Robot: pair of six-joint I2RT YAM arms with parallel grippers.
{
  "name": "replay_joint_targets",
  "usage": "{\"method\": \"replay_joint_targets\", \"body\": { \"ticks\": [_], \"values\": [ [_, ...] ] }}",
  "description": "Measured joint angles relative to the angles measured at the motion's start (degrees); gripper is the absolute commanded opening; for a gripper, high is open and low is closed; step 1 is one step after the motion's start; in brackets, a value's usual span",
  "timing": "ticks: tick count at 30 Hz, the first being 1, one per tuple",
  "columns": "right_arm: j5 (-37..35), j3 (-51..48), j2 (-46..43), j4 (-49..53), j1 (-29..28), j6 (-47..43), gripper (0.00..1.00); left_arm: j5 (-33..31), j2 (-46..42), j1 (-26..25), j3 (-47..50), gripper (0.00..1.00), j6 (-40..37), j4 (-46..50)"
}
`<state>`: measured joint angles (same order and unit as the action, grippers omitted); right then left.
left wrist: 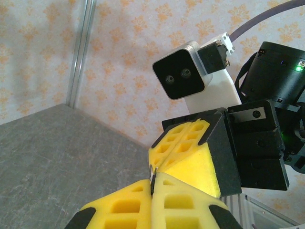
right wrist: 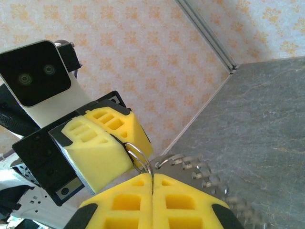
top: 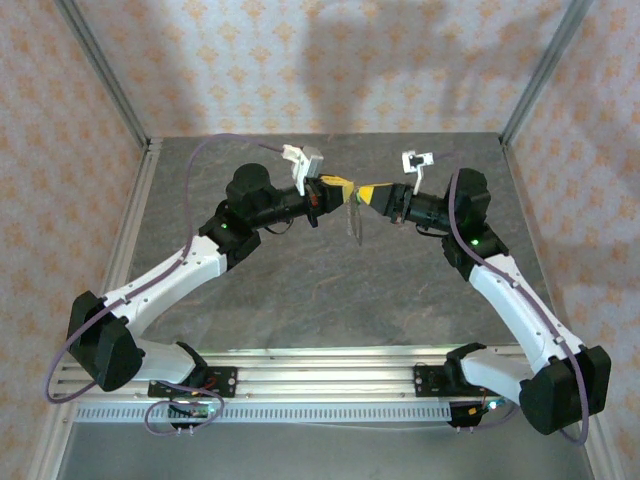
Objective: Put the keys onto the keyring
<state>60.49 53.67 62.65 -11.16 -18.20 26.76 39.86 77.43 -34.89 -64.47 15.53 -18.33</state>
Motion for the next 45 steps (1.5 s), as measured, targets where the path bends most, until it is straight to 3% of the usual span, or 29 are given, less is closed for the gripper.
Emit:
{"method": "replay_joint_targets", "body": {
  "ticks": [22, 23, 25, 27, 37, 45],
  "values": [
    [0.61, -3.1, -3.02, 0.28, 2.29, -0.59, 0.0, -0.22, 0.0, -1.11, 0.0, 0.0, 0.0, 0.11],
    [0.66, -3.17, -2.99, -0.07, 2.29, -0.31, 0.04, -0.22, 0.0, -1.11, 0.0, 0.0, 0.0, 0.11],
    [0.87, -3.23, -2.89, -0.44, 2.36, 0.35, 0.29, -0.24, 0.0, -1.11, 0.02, 0.0, 0.0, 0.11],
    [0.76, -3.37, -2.8, -0.44, 2.69, 0.92, 0.36, -0.24, -0.02, -1.11, 0.0, 0.0, 0.0, -0.26],
    [-1.16, -3.69, -2.01, -2.93, 4.55, 2.97, 0.41, -0.31, -0.04, -1.07, 0.0, 0.0, 0.02, -0.92],
    [-0.9, -3.69, 2.64, -14.78, 4.55, 10.01, 0.47, -0.52, 0.0, -1.07, 0.02, 0.0, 2.45, -5.44]
  ]
}}
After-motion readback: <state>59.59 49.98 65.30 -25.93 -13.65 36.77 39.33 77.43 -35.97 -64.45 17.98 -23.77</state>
